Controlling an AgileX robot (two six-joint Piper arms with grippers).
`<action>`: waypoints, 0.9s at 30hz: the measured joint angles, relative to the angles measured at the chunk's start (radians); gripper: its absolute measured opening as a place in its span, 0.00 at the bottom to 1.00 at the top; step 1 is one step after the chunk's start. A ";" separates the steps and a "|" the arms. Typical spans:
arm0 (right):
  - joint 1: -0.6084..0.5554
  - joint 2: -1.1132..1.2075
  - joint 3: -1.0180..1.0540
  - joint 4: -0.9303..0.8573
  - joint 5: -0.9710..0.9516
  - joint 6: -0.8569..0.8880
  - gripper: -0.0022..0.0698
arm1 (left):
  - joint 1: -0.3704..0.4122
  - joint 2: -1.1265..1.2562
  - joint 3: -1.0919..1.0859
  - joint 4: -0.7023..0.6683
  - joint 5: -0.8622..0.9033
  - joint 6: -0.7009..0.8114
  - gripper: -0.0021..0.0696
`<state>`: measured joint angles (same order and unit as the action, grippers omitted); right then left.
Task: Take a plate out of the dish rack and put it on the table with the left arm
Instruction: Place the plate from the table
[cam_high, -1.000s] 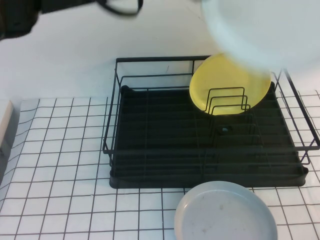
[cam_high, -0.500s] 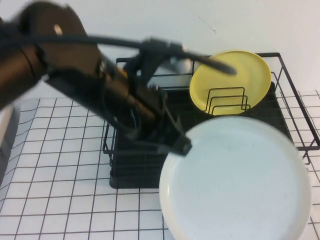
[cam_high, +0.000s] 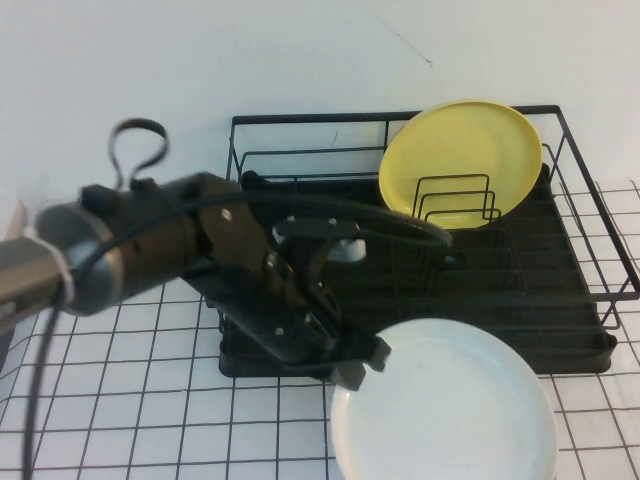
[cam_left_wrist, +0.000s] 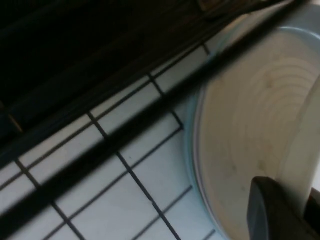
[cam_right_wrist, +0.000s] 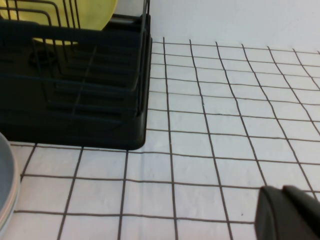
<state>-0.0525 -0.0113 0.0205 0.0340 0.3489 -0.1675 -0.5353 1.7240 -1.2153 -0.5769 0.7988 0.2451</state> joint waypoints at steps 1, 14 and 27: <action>0.000 0.000 0.000 0.000 0.000 0.000 0.03 | -0.015 0.018 0.000 0.011 -0.015 -0.010 0.04; 0.000 0.000 0.000 0.000 0.000 0.000 0.03 | -0.109 0.110 0.000 0.193 -0.188 -0.221 0.03; 0.000 0.000 0.000 0.000 0.000 0.000 0.03 | -0.109 0.108 0.000 0.184 -0.174 -0.127 0.61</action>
<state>-0.0525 -0.0113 0.0205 0.0340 0.3489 -0.1675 -0.6443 1.8323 -1.2153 -0.3932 0.6249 0.1180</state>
